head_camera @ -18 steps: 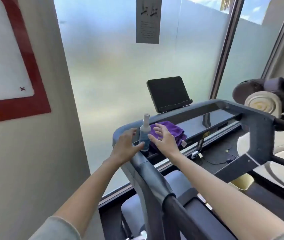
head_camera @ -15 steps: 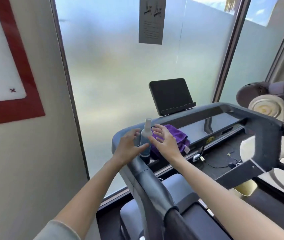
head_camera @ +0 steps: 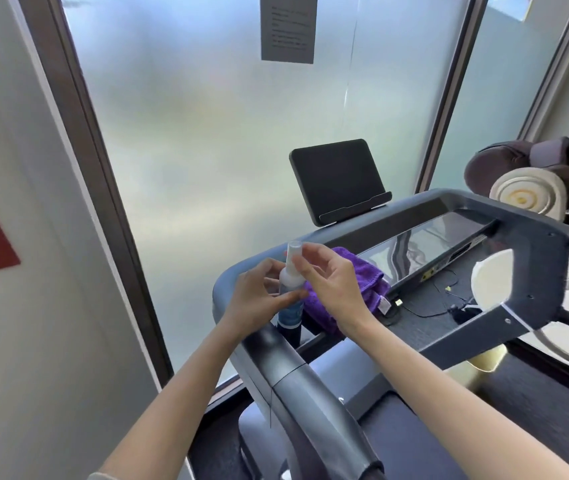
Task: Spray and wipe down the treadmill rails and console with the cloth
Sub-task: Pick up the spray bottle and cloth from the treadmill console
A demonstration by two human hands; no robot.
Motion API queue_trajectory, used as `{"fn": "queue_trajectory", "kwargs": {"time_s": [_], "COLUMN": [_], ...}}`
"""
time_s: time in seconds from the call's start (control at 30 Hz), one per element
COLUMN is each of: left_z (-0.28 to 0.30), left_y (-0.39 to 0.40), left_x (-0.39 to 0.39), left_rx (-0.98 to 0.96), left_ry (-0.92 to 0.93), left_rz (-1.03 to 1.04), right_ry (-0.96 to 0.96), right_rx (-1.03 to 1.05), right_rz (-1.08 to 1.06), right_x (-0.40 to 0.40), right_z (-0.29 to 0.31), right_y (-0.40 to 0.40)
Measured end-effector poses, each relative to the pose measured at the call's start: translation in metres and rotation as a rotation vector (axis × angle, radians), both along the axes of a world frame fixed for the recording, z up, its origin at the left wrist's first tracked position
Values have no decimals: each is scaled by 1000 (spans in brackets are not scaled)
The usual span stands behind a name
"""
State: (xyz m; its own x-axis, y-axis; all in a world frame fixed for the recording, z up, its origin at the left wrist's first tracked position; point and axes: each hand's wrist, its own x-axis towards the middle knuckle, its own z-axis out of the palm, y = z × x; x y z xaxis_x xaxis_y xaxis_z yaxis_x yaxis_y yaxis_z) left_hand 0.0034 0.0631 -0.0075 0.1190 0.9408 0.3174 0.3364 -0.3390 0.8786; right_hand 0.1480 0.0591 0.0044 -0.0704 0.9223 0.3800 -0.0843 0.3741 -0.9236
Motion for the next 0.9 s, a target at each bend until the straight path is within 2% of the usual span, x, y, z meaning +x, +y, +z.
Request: {"fn": "queue_trajectory", "kwargs": {"time_s": [0.37,0.6,0.9], "left_z": [-4,-6,2], "left_y": [7,7,7], "left_x": [-2,-2,-2], "left_rx": [73,99,84], "left_ry": [6,-6,5], "left_rz": [-5,1,-32], "right_ry": [276,270,352], "right_rx": [-118,-123,-171], "right_rz": [241,306,353], "right_x": [-13,-14,-16], "right_z": [-8,-11,6], "right_y": [7,13,14]}}
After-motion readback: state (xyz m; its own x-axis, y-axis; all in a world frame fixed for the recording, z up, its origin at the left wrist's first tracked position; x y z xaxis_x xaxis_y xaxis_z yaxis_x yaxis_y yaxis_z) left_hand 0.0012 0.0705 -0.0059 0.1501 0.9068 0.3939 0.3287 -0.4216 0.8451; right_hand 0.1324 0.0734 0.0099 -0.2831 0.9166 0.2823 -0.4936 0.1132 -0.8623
